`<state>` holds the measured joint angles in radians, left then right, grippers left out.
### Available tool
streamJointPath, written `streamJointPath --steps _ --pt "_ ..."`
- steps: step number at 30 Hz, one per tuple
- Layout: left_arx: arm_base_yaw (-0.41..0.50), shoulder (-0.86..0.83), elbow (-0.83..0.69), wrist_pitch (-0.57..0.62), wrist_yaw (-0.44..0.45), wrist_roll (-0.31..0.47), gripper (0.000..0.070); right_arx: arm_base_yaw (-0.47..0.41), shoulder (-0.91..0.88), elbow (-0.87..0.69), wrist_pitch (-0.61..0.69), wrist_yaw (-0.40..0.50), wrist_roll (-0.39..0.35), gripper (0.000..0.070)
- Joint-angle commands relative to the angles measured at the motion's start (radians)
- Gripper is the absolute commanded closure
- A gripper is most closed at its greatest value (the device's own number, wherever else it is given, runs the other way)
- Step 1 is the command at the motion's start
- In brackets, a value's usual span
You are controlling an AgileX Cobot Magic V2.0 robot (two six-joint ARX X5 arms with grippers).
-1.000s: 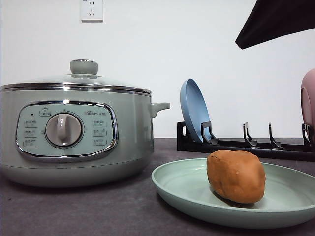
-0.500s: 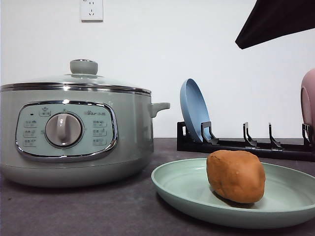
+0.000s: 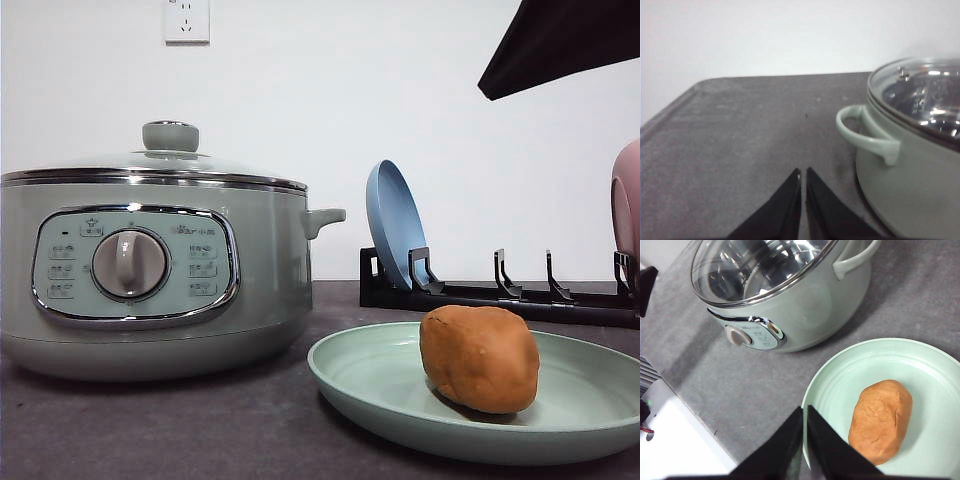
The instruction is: Transfer potato from steamer to green plate
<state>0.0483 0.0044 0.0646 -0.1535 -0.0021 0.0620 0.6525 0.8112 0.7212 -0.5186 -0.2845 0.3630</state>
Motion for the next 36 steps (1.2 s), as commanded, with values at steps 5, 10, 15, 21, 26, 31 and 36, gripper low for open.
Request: streamJointPath --steps 5,10,15,21,26,31,36 --pt "0.004 -0.002 -0.008 -0.011 -0.003 0.018 0.0690 0.006 0.004 0.016 0.010 0.000 -0.012 0.0700" --pt "0.015 -0.002 -0.014 -0.051 -0.002 0.043 0.0690 0.006 0.004 0.016 0.010 0.000 -0.012 0.0700" --pt "0.017 -0.002 -0.053 -0.039 -0.002 -0.001 0.0690 0.006 0.004 0.016 0.010 0.000 -0.012 0.0700" --pt "0.017 -0.002 -0.053 -0.008 -0.002 -0.052 0.0690 0.006 0.004 0.016 0.010 0.000 -0.012 0.0700" --pt "0.017 -0.002 -0.053 -0.004 -0.002 -0.052 0.0690 0.006 0.004 0.016 0.010 0.000 -0.012 0.0700" --pt "0.017 -0.001 -0.053 -0.004 -0.002 -0.052 0.0690 0.006 0.004 0.016 0.010 0.000 -0.012 0.0700" --pt "0.017 -0.001 -0.053 -0.004 -0.002 -0.052 0.0690 0.006 0.004 0.016 0.010 0.000 -0.012 0.0700"
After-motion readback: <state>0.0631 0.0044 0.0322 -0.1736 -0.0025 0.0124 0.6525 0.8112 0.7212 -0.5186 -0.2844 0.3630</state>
